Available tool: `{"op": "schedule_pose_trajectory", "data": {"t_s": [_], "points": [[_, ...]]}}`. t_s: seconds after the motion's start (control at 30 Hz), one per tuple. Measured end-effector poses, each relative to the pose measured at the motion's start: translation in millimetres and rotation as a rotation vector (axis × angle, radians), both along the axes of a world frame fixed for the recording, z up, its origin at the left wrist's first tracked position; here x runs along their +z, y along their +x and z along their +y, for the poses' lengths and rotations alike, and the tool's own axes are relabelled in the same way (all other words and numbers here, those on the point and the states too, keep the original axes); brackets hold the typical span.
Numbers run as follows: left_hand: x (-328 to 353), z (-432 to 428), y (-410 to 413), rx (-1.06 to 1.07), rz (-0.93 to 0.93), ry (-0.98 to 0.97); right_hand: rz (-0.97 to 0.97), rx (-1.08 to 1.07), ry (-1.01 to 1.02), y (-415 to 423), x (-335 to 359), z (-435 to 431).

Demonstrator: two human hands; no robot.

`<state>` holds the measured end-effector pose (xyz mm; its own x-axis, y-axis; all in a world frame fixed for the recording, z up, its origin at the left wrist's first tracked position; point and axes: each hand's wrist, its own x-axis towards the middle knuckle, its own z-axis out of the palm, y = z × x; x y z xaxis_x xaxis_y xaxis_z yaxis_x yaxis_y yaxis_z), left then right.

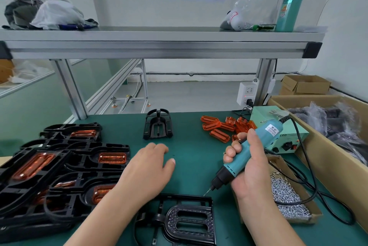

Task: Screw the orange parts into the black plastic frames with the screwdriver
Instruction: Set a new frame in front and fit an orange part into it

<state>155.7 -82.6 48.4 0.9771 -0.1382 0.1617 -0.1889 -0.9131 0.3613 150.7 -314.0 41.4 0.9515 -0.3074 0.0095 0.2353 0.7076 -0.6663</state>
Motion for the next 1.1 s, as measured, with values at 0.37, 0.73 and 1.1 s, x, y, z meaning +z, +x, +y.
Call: {"op": "schedule_pose_trajectory", "data": {"t_s": [0.37, 0.73, 1.1], "points": [[19, 0, 106, 0.177, 0.238, 0.238, 0.007, 0.007, -0.001, 2, -1, 1], [-2, -11, 91, 0.168, 0.207, 0.310, 0.006, 0.001, 0.021, 3, -2, -2], [4, -45, 13, -0.066, 0.125, 0.457, -0.010, -0.006, 0.045, 3, 2, -6]]}}
